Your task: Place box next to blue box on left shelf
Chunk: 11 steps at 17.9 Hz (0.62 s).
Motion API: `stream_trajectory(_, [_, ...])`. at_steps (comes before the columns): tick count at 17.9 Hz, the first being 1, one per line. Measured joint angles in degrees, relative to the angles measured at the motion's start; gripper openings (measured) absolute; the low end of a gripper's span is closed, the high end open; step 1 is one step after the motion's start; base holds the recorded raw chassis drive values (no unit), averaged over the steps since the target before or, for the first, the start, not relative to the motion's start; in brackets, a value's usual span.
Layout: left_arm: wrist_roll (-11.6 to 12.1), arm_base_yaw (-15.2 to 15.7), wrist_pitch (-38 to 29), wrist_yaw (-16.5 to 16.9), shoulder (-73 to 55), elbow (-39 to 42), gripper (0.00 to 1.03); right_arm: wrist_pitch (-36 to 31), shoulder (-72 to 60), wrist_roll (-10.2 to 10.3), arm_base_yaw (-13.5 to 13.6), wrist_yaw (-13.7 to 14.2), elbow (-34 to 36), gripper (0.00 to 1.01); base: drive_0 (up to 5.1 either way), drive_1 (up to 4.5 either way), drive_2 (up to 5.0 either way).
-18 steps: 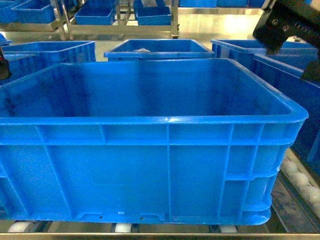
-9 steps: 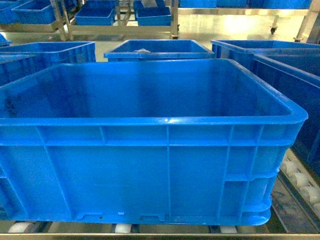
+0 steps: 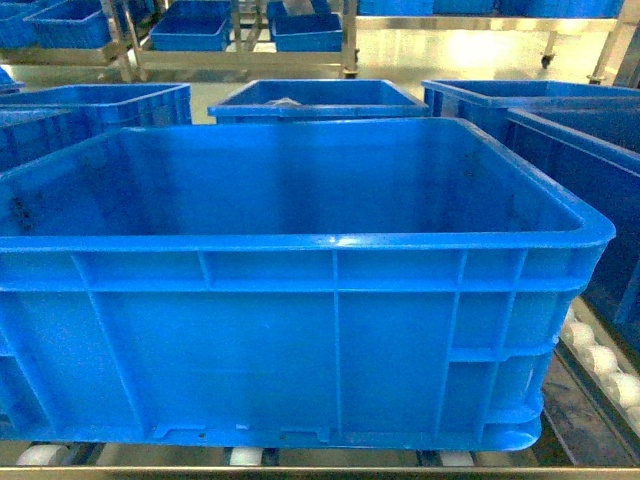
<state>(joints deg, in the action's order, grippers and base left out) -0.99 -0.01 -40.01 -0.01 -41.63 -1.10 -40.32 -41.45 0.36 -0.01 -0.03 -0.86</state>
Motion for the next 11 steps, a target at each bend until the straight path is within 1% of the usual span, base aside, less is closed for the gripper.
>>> stream_trajectory(6, [0.02, 0.0, 14.71, 0.0, 16.17, 0.22, 0.02, 15.04, 15.85, 0.0, 0.0, 0.0, 0.09, 0.02, 0.0, 0.0, 0.0])
stream_trajectory(11, [0.0, 0.0, 23.1, 0.0, 24.83, 0.22, 0.02, 23.37, 24.65, 0.0, 0.0, 0.0, 0.09, 0.02, 0.0, 0.0, 0.0])
